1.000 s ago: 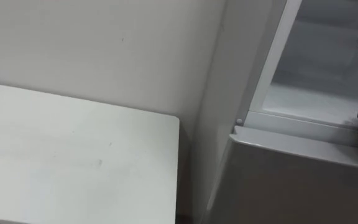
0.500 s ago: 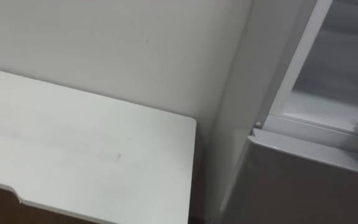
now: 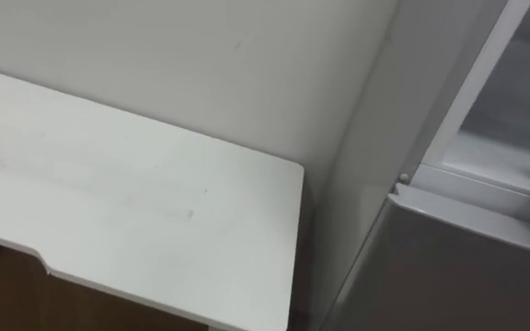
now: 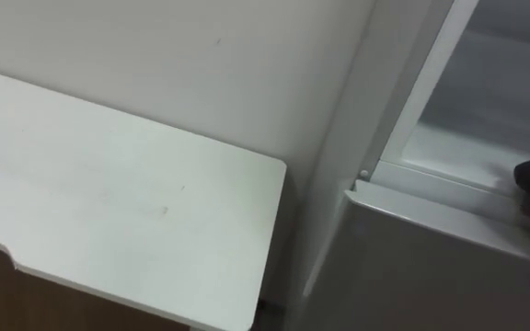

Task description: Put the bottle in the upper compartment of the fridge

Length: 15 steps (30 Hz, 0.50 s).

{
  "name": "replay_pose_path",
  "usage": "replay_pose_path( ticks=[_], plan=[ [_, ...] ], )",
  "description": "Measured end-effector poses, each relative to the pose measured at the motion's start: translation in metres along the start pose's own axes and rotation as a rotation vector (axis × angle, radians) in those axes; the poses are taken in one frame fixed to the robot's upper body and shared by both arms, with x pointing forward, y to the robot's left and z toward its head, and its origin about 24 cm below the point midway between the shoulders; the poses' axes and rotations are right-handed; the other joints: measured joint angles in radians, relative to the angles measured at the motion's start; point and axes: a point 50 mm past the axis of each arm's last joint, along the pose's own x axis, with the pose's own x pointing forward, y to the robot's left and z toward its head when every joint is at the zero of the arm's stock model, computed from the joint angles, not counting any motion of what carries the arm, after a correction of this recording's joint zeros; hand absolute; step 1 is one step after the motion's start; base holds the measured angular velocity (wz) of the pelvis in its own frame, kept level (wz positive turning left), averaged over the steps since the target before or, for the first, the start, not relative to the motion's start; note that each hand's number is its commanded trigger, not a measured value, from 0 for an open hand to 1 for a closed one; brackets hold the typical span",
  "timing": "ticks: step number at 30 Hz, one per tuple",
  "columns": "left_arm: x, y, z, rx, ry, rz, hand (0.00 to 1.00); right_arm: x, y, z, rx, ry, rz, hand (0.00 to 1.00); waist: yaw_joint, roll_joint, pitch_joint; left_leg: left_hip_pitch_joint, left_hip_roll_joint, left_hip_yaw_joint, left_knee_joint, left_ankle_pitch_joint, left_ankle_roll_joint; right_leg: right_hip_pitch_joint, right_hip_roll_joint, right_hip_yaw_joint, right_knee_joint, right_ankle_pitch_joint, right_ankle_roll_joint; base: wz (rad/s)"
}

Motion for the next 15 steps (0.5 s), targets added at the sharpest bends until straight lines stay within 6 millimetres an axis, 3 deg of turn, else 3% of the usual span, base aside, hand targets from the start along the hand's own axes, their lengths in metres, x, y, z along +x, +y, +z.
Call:
replay_pose_path(
  ticks=[3, 8, 15],
  plan=[
    [0.0, 0.001, 0.0, 0.001, 0.007, 0.004, 0.0, 0.001, -0.003, 0.011, -0.004, -0.022, -0.007, 1.0, 0.006, 0.001, 0.0008, -0.001, 0.0, -0.007, -0.001, 0.0, 0.0, 0.001, 0.0, -0.006, -0.001, 0.0, 0.0, 0.09],
    [0.0, 0.003, 0.001, 0.004, 0.009, 0.009, 0.0, 0.002, -0.005, 0.011, -0.032, -0.02, 0.011, 1.0, 0.021, 0.007, 0.0051, 0.014, -0.002, -0.023, -0.007, 0.0, -0.001, 0.023, 0.001, -0.021, -0.004, -0.003, 0.005, 0.11],
    [0.0, 0.005, 0.002, 0.006, 0.002, 0.013, 0.0, 0.001, -0.005, 0.018, -0.021, -0.039, 0.028, 1.0, 0.018, 0.003, 0.0025, 0.022, -0.002, -0.024, -0.014, 0.0, -0.001, 0.028, 0.001, -0.019, -0.004, -0.004, 0.007, 0.01]
  ],
)
